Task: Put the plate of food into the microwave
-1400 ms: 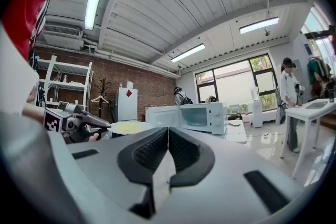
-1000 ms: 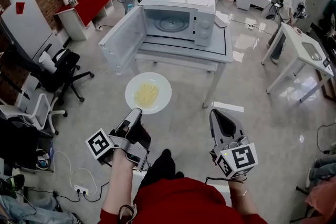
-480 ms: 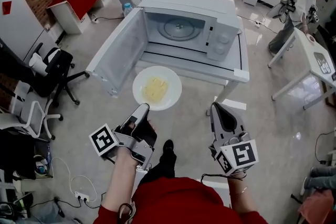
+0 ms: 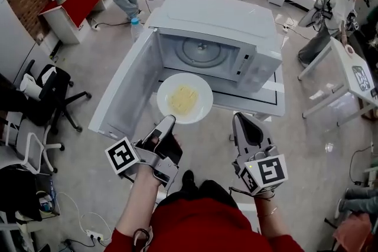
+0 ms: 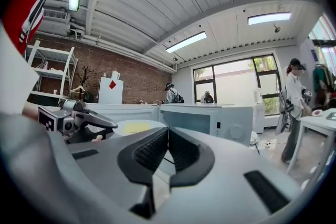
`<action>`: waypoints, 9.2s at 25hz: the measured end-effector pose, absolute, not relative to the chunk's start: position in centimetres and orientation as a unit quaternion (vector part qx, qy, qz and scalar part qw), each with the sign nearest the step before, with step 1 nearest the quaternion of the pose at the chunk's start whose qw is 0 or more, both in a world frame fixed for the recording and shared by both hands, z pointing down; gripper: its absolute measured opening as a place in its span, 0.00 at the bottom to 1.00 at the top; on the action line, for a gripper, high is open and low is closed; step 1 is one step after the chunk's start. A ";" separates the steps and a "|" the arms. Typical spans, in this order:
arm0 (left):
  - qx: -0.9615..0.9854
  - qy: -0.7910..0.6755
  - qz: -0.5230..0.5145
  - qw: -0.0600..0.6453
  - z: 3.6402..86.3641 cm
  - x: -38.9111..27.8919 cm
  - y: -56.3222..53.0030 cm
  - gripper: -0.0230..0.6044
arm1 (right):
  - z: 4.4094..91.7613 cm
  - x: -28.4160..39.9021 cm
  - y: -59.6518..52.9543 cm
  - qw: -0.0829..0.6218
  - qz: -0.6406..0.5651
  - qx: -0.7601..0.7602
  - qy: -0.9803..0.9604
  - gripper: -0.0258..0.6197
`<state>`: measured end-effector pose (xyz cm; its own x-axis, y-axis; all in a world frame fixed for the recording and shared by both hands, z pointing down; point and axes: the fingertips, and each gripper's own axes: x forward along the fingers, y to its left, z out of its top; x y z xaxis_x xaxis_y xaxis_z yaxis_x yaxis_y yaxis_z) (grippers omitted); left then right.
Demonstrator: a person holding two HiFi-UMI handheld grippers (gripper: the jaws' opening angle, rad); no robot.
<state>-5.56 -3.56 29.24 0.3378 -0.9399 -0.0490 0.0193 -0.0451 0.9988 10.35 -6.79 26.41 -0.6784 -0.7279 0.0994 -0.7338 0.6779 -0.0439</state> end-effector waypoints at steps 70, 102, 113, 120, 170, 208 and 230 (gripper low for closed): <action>0.616 -0.469 -0.367 0.516 37.6 -12.0 -30.7 0.07 | 33.3 -4.4 -24.1 0.101 -0.038 0.363 -0.926 0.06; 0.678 -0.589 -0.038 0.437 38.7 -12.8 -31.5 0.13 | 34.2 -3.1 -25.8 0.118 0.003 0.376 -0.919 0.06; 0.690 -0.615 0.020 0.382 38.9 -13.4 -32.9 0.17 | 34.7 -2.9 -26.1 0.124 -0.003 0.371 -0.920 0.06; 0.690 -0.632 0.049 0.350 38.9 -13.9 -33.0 0.19 | 34.9 -3.4 -26.4 0.131 -0.001 0.364 -0.922 0.06; 0.797 -0.595 0.057 0.091 29.5 -10.1 -19.0 0.05 | 30.7 2.4 -19.1 0.017 0.150 0.369 -0.917 0.06; 0.826 -0.560 0.005 0.065 23.0 -2.3 -0.6 0.05 | 22.4 12.9 -3.1 -0.064 0.074 0.390 -0.916 0.06; 0.820 -0.570 0.018 0.054 23.5 -2.3 0.7 0.05 | 22.1 11.5 -1.6 -0.044 0.051 0.372 -0.926 0.06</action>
